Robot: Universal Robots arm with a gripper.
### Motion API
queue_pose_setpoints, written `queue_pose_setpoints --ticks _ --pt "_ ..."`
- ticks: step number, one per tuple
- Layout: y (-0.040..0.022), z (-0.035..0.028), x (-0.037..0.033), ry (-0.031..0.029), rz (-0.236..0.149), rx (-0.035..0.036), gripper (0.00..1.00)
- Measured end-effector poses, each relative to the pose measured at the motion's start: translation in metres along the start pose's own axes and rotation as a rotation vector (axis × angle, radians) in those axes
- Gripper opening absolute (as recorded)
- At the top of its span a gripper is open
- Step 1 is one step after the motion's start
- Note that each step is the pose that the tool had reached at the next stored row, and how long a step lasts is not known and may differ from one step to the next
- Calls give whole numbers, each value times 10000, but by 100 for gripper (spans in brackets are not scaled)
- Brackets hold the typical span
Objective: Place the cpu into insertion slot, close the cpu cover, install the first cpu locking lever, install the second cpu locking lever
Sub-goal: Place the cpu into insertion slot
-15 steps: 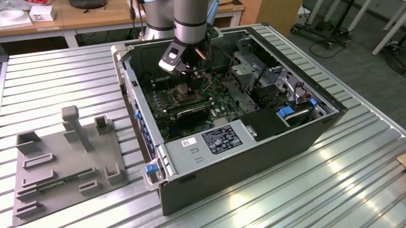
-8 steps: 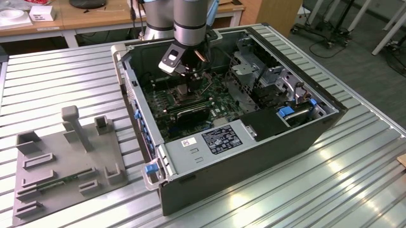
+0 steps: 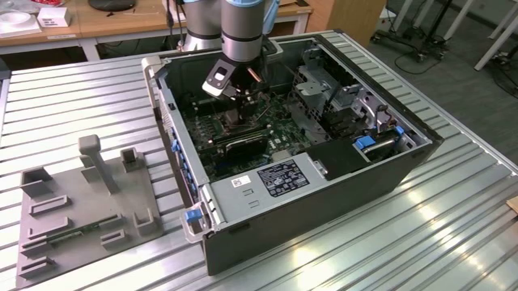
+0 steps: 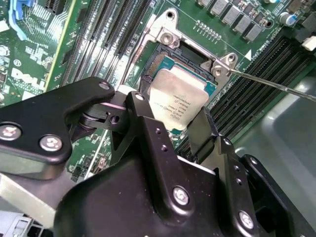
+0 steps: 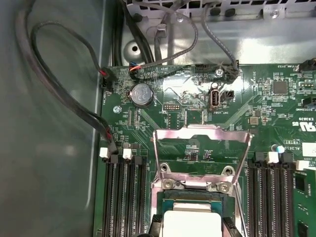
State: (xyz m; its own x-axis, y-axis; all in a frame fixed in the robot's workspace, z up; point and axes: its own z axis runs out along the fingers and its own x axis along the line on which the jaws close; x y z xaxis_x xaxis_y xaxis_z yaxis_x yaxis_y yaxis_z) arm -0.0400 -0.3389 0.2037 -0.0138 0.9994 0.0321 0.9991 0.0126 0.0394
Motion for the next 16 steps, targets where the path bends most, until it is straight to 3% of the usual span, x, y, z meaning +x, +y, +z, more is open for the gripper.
queue_pose_setpoints --ticks 6,16 --pt "-1 43 -1 1 1 0 54" --pt "-1 59 -17 1 1 0 54"
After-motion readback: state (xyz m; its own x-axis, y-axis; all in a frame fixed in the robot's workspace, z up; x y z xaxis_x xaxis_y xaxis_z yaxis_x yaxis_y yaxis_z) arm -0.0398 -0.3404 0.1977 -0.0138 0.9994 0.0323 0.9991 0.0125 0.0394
